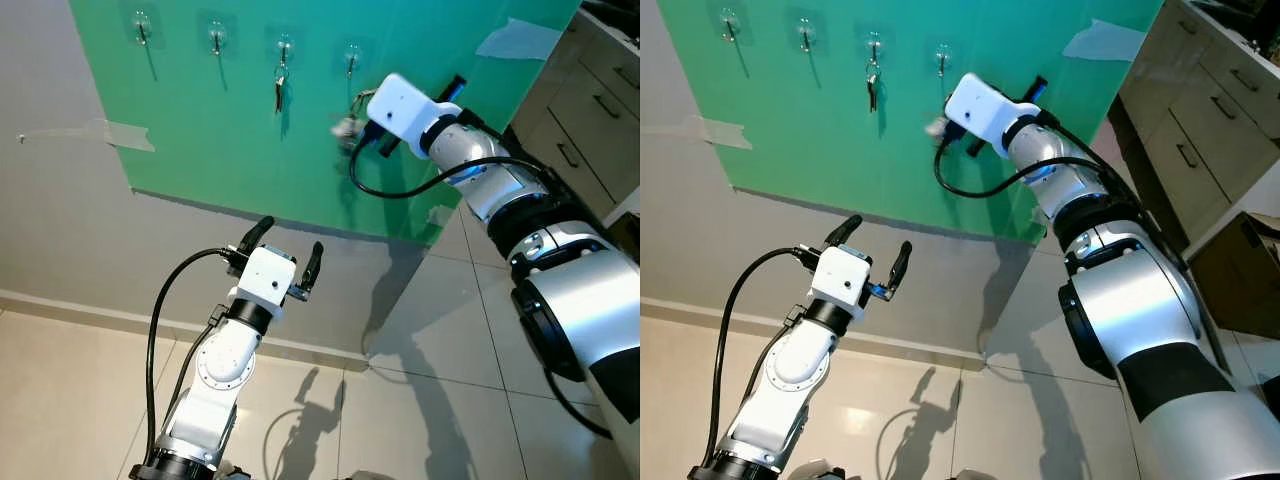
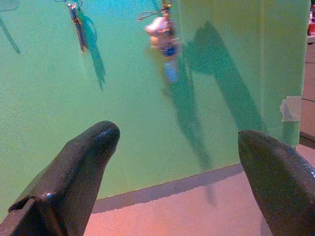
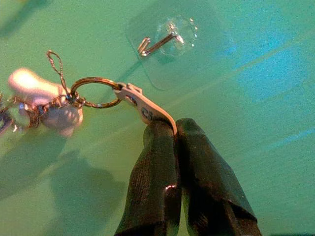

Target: Hang keys on a hook

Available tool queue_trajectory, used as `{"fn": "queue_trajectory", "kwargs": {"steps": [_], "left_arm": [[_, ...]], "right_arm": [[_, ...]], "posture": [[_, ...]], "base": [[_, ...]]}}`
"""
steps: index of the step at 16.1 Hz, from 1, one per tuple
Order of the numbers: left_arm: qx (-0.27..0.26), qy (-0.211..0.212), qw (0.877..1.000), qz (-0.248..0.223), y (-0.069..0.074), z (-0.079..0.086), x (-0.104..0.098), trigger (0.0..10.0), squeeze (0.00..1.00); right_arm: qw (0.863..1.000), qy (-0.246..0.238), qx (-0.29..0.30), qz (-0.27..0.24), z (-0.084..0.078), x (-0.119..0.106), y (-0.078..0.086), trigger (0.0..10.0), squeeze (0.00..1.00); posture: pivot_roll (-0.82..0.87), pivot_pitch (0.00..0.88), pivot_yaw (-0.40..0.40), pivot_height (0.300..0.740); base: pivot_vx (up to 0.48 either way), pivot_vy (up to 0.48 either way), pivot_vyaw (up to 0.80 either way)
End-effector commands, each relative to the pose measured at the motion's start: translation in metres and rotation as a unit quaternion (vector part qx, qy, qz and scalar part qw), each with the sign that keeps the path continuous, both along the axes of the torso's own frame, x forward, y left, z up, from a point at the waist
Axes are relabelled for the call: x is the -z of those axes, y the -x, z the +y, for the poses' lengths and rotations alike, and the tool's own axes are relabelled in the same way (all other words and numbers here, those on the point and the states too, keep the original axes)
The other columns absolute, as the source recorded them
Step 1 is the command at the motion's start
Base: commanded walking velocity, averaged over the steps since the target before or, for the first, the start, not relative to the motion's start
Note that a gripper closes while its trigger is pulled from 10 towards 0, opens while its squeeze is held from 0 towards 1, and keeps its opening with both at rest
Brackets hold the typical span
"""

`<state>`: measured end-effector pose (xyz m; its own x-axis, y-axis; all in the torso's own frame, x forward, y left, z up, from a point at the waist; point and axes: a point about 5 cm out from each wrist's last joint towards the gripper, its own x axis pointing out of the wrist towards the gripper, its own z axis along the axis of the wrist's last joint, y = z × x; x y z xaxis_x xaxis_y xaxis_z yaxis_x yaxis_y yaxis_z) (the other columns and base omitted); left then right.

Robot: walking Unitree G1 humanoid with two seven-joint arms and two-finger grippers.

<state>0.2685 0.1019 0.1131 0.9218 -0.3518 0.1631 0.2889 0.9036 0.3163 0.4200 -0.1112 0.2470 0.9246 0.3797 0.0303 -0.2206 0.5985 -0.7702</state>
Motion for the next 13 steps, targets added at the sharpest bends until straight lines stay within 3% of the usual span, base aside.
{"fn": "queue_trajectory", "kwargs": {"steps": [1, 3, 8, 13], "left_arm": [[0.009, 0.0, 1.0, 0.001, 0.0, -0.004, -0.001, 10.0, 0.0], [0.01, 0.0, 1.0, 0.001, 0.0, -0.004, -0.001, 10.0, 0.0], [0.01, 0.001, 1.0, 0.001, -0.001, -0.004, -0.002, 10.0, 0.0], [0.008, 0.001, 1.0, 0.001, -0.002, -0.004, -0.002, 10.0, 0.0]], "right_arm": [[0.998, -0.063, 0.004, 0.021, -0.004, -0.009, -0.002, 10.0, 0.0], [0.989, -0.14, 0.001, 0.055, -0.002, -0.019, -0.004, 10.0, 0.0], [0.961, -0.251, -0.013, 0.114, 0.005, -0.04, -0.007, 10.0, 0.0], [0.955, -0.267, -0.023, 0.128, 0.015, -0.055, -0.006, 10.0, 0.0]], "posture": [[0.0, 0.0, -0.118, 0.74], [0.0, 0.0, -0.117, 0.74], [0.0, 0.0, -0.12, 0.74], [0.0, 0.0, -0.124, 0.74]], "base": [[0.0, 0.0, 0.0], [0.0, 0.0, 0.0], [0.0, 0.0, 0.0], [0.0, 0.0, 0.0]]}}
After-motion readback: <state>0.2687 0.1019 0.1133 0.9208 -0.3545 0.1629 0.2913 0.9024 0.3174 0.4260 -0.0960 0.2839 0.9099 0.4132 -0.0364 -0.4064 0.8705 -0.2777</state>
